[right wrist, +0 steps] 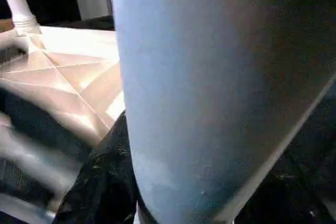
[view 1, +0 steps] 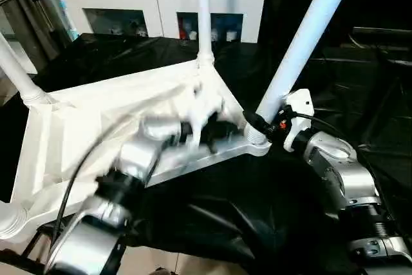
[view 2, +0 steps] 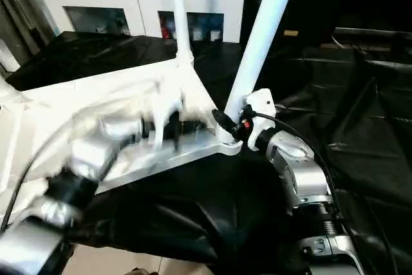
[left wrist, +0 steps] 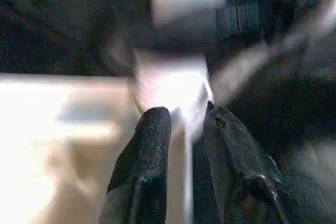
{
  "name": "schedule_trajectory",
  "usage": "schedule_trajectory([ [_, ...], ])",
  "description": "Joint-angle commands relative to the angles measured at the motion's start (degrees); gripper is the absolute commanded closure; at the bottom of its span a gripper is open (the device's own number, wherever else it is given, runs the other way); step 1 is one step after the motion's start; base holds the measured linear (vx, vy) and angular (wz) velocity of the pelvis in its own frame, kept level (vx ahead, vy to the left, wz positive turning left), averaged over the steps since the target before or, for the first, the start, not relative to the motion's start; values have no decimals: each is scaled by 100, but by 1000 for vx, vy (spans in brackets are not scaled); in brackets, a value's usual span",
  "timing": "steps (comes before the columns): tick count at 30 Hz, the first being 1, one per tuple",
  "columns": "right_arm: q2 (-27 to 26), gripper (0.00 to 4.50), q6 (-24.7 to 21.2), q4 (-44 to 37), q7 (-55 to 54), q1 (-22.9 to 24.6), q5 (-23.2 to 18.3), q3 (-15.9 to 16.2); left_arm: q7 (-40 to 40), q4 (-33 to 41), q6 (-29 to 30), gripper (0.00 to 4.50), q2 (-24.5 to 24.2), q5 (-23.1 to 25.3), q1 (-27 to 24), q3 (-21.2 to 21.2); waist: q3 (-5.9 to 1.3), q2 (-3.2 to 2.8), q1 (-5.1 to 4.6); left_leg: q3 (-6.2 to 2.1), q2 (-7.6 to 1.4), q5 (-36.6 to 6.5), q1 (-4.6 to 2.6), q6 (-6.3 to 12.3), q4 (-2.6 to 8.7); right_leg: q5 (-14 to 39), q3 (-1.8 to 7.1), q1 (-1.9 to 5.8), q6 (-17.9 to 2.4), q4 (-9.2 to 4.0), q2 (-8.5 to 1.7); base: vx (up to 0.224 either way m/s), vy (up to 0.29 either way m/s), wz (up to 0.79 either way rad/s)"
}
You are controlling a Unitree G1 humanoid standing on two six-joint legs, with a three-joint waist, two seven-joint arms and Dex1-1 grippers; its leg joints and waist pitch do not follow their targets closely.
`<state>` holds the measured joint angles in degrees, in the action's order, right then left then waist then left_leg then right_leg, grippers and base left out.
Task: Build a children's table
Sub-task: Insert table leg to table base
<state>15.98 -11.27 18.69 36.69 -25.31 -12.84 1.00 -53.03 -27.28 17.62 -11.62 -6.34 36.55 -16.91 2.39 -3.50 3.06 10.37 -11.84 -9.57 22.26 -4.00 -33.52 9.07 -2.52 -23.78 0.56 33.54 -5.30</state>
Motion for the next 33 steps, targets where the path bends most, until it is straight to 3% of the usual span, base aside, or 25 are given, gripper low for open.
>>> schedule_trajectory([
  [1,13,262,-93,-21,-25,-62,29,10,-31,-128,52,321,-52,129,-2,-48,-405,48,-8,20,-27,-1123,-99,331,340,810,99,341,-1359,-318,-149,0,0,0],
  [3,14,262,-100,-24,-27,-57,32,13,-3,-184,38,288,-58,166,-22,-56,-395,43,-10,17,-26,-1220,-100,284,348,945,99,339,-1337,-334,-153,0,0,0],
  [6,15,262,-119,-34,-28,-53,40,15,174,-396,-172,275,-60,292,-16,-51,-388,49,-14,11,-20,-1352,-99,216,355,1187,102,333,-1238,-355,-153,0,0,0],
  [16,25,262,-158,-38,2,-27,54,54,158,-1178,-616,266,-143,456,90,-66,-392,69,-1,8,-17,-1289,-88,230,351,1186,104,325,-1233,-346,-160,0,0,0],
  [25,42,262,-238,-17,68,-51,72,110,-359,-1672,-619,342,-203,482,233,-124,-389,51,-7,2,-13,-1329,-89,204,359,1174,107,331,-1255,-347,-165,0,0,0],
  [33,261,262,-660,105,416,-133,245,450,-678,-1826,-442,406,-354,570,331,-180,-386,51,-27,6,-14,-1376,-105,221,357,1209,103,336,-1333,-344,-160,0,0,0],
])
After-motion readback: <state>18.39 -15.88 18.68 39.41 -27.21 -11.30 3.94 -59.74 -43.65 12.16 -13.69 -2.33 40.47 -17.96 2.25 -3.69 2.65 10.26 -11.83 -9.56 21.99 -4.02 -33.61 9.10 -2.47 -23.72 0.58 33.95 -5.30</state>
